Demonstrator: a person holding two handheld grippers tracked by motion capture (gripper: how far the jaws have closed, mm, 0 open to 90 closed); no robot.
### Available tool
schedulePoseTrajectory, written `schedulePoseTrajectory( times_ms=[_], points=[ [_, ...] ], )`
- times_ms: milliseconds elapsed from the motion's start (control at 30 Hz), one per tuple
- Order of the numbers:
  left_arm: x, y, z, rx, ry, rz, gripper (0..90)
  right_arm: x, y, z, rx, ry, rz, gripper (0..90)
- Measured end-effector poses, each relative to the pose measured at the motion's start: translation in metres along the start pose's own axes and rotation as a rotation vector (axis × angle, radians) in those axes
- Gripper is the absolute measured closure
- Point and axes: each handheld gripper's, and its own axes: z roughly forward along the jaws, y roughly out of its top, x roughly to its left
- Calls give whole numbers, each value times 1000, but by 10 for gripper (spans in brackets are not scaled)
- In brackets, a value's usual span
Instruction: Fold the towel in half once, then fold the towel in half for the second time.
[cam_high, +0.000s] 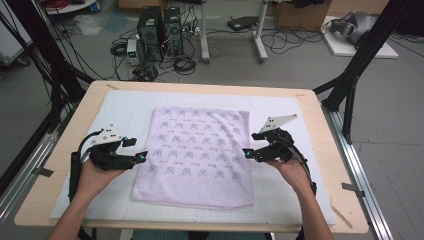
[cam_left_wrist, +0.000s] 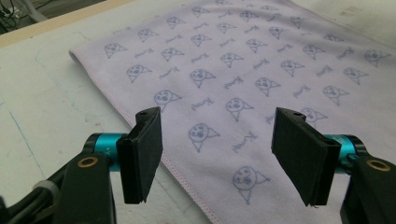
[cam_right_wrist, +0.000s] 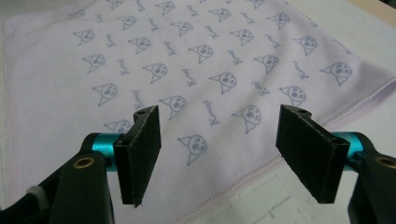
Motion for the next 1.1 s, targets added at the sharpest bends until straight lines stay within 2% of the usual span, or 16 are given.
schedulePoseTrajectory(
  times_ms=[200, 367, 533, 600, 633, 733, 800, 900, 967, 1033, 1100],
  points=[
    [7, 11, 5, 7, 8, 8, 343, -4, 6, 3, 8, -2, -1, 303],
    [17, 29, 13, 14, 23, 20, 353, -13, 16, 7, 14, -9, -10, 303],
    [39, 41, 28, 18, 31, -18, 384, -36, 28, 13, 30, -45, -2, 311],
    [49, 43, 37, 18, 61, -29, 407, -49, 31, 19, 52, -78, 17, 311],
    [53, 44, 43, 33, 76, -26, 408, -55, 32, 22, 55, -88, 29, 319],
    [62, 39, 63, 60, 98, -32, 431, -69, 28, 31, 38, -127, 50, 334],
    [68, 32, 75, 80, 64, -88, 425, -77, 22, 40, 64, -154, 68, 333],
    [76, 24, 89, 124, 96, -137, 402, -85, 16, 54, 102, -177, 88, 333],
    [77, 21, 97, 136, 138, -137, 405, -90, 11, 61, 84, -176, 118, 338],
    [80, 19, 102, 128, 151, -150, 407, -92, 9, 69, 99, -194, 118, 344],
    [84, 16, 106, 141, 173, -164, 427, -93, 8, 78, 108, -196, 112, 358]
  ],
)
